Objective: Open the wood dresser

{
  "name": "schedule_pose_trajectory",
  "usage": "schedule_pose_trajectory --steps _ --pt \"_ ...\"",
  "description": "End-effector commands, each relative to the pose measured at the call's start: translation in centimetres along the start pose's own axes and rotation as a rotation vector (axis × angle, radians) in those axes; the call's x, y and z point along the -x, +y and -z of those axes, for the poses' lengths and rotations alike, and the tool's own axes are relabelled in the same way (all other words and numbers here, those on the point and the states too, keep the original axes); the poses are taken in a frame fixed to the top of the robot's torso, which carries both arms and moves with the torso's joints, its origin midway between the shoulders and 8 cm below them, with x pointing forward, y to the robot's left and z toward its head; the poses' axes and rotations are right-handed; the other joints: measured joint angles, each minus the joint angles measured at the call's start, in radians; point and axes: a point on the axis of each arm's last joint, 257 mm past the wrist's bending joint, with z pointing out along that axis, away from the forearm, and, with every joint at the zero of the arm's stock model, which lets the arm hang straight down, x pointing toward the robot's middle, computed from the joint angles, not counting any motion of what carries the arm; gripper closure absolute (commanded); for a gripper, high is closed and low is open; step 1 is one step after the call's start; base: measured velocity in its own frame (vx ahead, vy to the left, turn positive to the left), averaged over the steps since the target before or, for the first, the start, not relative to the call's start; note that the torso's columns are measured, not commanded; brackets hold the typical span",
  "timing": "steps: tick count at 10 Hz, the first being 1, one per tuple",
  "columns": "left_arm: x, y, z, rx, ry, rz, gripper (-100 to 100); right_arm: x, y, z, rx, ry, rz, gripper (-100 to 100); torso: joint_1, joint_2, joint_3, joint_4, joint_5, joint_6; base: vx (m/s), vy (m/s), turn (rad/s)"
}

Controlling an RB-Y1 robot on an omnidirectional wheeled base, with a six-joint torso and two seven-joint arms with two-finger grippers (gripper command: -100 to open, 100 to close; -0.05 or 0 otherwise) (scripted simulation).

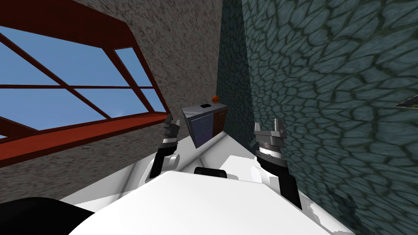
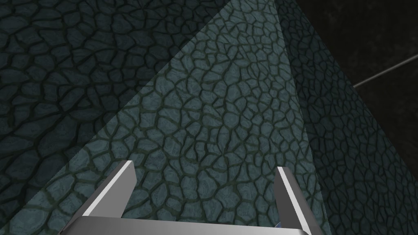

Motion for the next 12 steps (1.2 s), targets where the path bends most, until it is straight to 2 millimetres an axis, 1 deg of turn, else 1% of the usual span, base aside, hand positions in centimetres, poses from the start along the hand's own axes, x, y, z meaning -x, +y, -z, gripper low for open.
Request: schedule_pose_trajectory --steps 1,3,9,10,11,12 --pt "0.0 0.0 0.0 0.0 0.0 0.0 0 0.0 0.0 0.0 0.0 0.0 0.0 0 0.0 0.04 -0.082 0.041 0.0 0.0 0.0 0.0 0.0" --pt "0.0 0.0 0.0 0.0 0.0 0.0 0 0.0 0.0 0.0 0.0 0.0 0.0 0 0.0 0.175 -0.351 0.176 0.0 0.0 0.0 0.0 0.0" --pt "0.0 0.0 0.0 0.0 0.0 0.0 0 0.0 0.0 0.0 0.0 0.0 0.0 0 0.0 0.618 -1.234 0.617 0.0 0.0 0.0 0.0 0.0" --pt "-0.3 0.4 0.0 0.005 0.042 -0.024 -100 0.0 0.0 0.0 0.0 0.0 0.0 0 0.0 0.691 -1.382 0.691 0.0 0.0 0.035 -0.019 0.02" --pt "-0.4 0.8 0.1 0.012 0.064 -0.039 -100 0.0 0.0 0.0 0.0 0.0 0.0 0 -0.001 0.724 -1.452 0.724 0.0 0.0 0.064 -0.032 0.042" --pt "-0.5 1.3 0.1 0.021 0.089 -0.055 -100 0.0 0.0 0.0 0.0 0.0 0.0 0 -0.001 0.732 -1.472 0.733 0.0 0.0 0.096 -0.048 0.048"
